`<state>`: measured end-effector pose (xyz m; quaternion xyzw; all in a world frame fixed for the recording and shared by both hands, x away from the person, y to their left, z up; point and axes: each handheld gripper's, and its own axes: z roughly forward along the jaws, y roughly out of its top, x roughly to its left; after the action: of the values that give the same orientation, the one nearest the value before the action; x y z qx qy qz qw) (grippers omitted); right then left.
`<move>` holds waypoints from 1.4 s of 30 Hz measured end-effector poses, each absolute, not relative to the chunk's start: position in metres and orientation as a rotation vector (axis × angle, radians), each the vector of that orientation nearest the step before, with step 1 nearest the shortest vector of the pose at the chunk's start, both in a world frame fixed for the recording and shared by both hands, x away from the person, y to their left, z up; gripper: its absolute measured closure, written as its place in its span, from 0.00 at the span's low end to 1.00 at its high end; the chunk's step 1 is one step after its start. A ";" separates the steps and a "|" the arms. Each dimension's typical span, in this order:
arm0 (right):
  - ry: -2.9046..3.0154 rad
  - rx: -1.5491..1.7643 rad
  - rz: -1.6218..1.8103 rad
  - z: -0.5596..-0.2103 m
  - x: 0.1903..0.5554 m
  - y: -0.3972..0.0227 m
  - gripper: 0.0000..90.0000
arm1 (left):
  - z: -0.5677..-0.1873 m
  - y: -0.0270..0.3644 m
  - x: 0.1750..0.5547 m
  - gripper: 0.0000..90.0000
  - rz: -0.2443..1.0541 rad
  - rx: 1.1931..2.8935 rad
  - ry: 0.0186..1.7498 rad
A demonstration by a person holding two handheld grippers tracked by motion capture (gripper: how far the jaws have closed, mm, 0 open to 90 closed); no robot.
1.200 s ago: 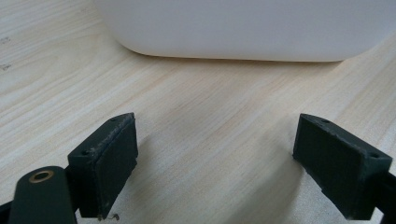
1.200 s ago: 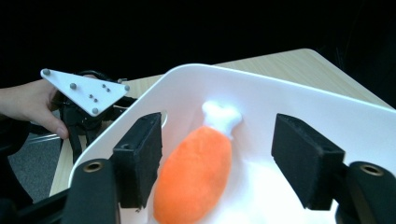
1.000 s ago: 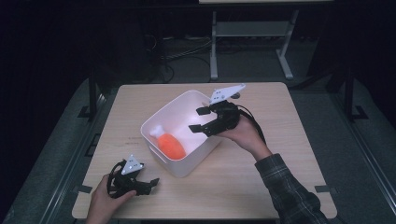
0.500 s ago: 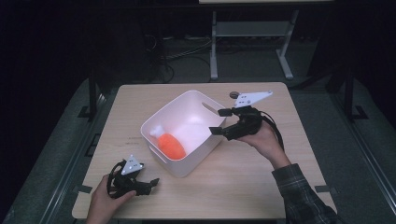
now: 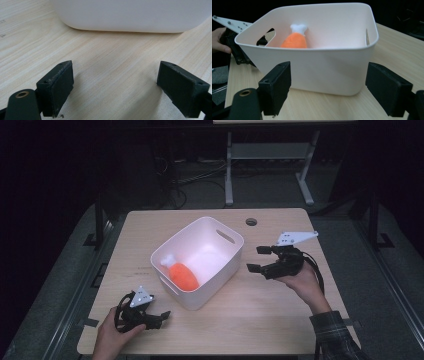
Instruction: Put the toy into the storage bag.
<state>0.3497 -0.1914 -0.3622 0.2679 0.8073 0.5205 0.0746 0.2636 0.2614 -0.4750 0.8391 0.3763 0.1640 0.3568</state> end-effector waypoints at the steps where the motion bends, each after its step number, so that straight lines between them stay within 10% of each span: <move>1: 2.422 0.814 1.564 -0.364 0.348 -0.194 0.21 | -0.475 0.261 0.264 0.14 0.423 2.166 0.972; 42: 2.347 1.205 1.167 -0.468 0.271 -0.258 0.03 | -0.475 0.262 0.263 0.14 0.424 2.171 0.964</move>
<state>0.2709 -0.2575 -0.4678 0.4144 0.8069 0.4010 0.1281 0.2628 0.2619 -0.4751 0.8407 0.3732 0.1642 0.3563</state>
